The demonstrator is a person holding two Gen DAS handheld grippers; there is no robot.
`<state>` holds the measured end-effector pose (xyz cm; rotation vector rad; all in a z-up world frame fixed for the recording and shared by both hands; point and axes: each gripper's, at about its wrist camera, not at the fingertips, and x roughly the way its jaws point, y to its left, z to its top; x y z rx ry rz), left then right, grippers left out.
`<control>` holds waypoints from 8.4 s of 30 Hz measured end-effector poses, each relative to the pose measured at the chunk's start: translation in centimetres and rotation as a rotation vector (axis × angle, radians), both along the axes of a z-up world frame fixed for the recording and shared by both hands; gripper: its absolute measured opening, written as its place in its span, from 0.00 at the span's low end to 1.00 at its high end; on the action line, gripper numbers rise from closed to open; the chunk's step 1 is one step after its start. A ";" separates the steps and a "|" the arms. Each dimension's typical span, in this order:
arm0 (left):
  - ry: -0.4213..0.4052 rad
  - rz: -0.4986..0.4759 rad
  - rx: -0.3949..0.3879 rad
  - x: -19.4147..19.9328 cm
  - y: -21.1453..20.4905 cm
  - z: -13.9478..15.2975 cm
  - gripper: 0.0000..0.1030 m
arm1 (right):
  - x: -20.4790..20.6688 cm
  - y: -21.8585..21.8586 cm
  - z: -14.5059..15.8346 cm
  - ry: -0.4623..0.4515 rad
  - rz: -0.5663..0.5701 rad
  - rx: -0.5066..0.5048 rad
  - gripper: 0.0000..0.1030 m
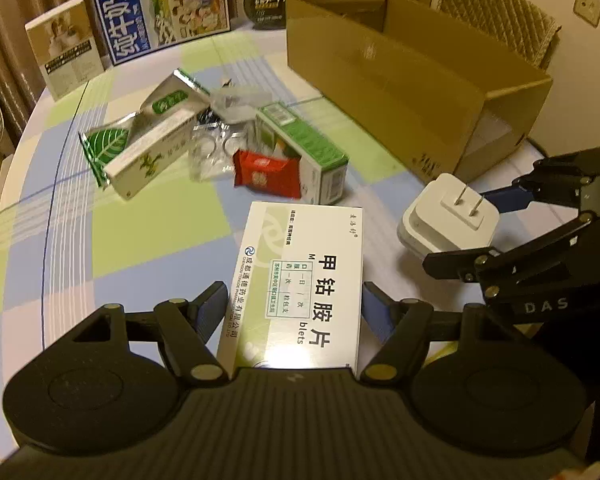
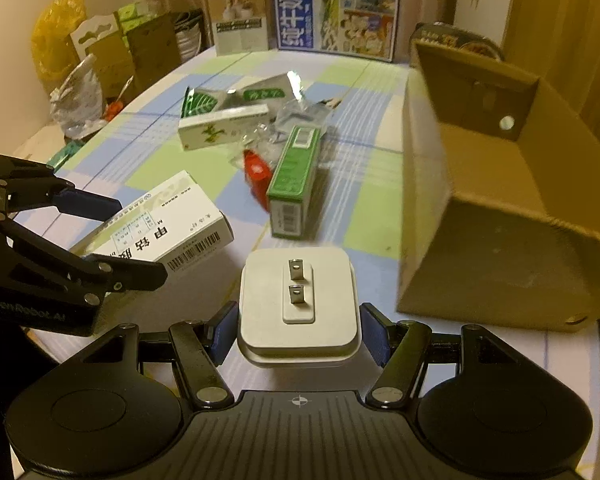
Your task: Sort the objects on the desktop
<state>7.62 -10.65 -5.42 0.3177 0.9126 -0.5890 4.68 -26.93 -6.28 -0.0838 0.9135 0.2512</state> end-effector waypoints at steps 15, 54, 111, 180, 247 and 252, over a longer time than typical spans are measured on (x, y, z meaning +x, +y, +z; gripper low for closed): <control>-0.068 -0.071 -0.084 0.8 -5.7 5.1 0.66 | -0.9 -7.9 7.4 -0.170 -0.119 -0.010 0.60; -0.098 -0.119 -0.241 6.5 -16.7 7.3 0.67 | 7.9 -18.0 6.4 -0.191 -0.256 0.004 0.63; -0.071 0.220 -0.117 5.6 7.5 1.6 0.82 | 5.5 5.4 -0.3 -0.159 0.040 0.001 0.63; -0.015 0.129 -0.051 9.3 3.0 -6.0 0.23 | 6.9 2.4 -3.6 0.005 -0.063 0.237 0.26; -0.033 0.135 -0.073 6.8 1.9 -4.0 0.20 | 6.3 4.3 -0.6 -0.078 -0.007 -0.032 0.27; -0.037 0.131 -0.086 5.6 1.4 -3.1 0.20 | 5.4 3.7 0.8 -0.106 -0.024 -0.025 0.27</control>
